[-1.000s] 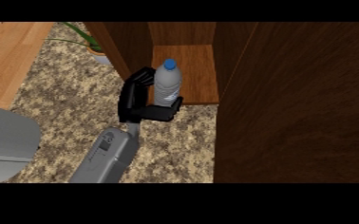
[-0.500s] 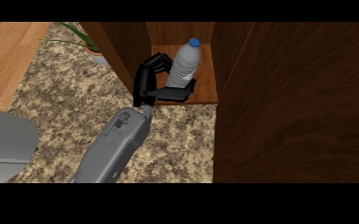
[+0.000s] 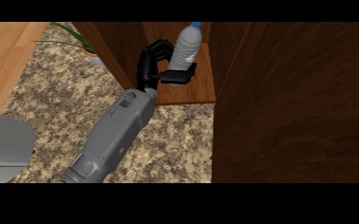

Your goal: Pick up the bottled water, place it into the cabinet and close the cabinet

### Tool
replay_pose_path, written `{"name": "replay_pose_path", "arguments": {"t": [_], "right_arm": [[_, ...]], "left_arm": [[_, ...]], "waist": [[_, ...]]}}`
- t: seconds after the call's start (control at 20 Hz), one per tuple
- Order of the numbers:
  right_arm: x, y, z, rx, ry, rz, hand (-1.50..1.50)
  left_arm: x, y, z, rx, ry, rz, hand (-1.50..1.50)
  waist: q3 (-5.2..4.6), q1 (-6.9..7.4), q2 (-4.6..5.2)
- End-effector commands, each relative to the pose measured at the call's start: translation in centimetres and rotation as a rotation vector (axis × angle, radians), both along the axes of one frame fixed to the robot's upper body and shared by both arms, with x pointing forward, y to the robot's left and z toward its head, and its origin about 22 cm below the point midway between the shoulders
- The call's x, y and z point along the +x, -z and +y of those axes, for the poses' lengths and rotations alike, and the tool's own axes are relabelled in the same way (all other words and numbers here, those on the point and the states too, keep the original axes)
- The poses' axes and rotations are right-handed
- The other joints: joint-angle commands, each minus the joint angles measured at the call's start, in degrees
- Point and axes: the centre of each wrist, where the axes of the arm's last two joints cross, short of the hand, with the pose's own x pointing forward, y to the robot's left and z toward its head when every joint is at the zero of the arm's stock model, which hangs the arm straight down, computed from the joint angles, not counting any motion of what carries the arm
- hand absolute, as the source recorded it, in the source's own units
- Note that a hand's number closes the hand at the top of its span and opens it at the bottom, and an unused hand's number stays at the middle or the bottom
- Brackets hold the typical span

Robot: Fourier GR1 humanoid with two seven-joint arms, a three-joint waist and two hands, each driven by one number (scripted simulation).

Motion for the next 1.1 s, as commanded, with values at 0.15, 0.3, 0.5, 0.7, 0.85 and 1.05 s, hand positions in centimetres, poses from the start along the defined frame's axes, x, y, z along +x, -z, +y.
{"name": "replay_pose_path", "arguments": {"t": [0.15, 0.3, 0.5, 0.7, 0.85, 1.05], "right_arm": [[0.0, -1.7, 1.0, 0.047, -0.061, -0.059, -1.50], [-0.3, -1.4, 2.3, 0.056, -0.064, -0.060, -1.50], [-0.1, -1.6, 1.7, 0.068, -0.078, -0.071, -1.50], [-0.2, -1.1, 1.4, 0.047, -0.083, -0.054, -1.50], [-0.5, -1.3, 1.8, 0.064, -0.080, -0.066, -1.50], [0.2, -1.2, 1.0, 0.051, -0.097, -0.069, -1.50]], "left_arm": [[1.9, 0.3, 0.4, 0.053, -0.057, -0.024, 1.50], [2.8, -1.0, -0.3, 0.077, -0.083, -0.046, 1.50], [3.9, -1.4, 1.7, 0.129, -0.087, -0.054, 1.50], [4.3, -2.0, 0.4, 0.187, -0.095, -0.027, -1.50], [3.4, -0.1, 0.5, 0.195, -0.105, -0.039, -1.50], [4.7, -2.6, 0.2, 0.199, -0.121, -0.009, -1.50]], "waist": [[0.00, -0.92, 0.44], [-0.01, -1.54, 0.57], [-0.02, -1.33, 0.74], [0.01, -1.95, 0.82], [-0.03, -2.27, 0.86], [0.02, -1.92, 0.81]]}}
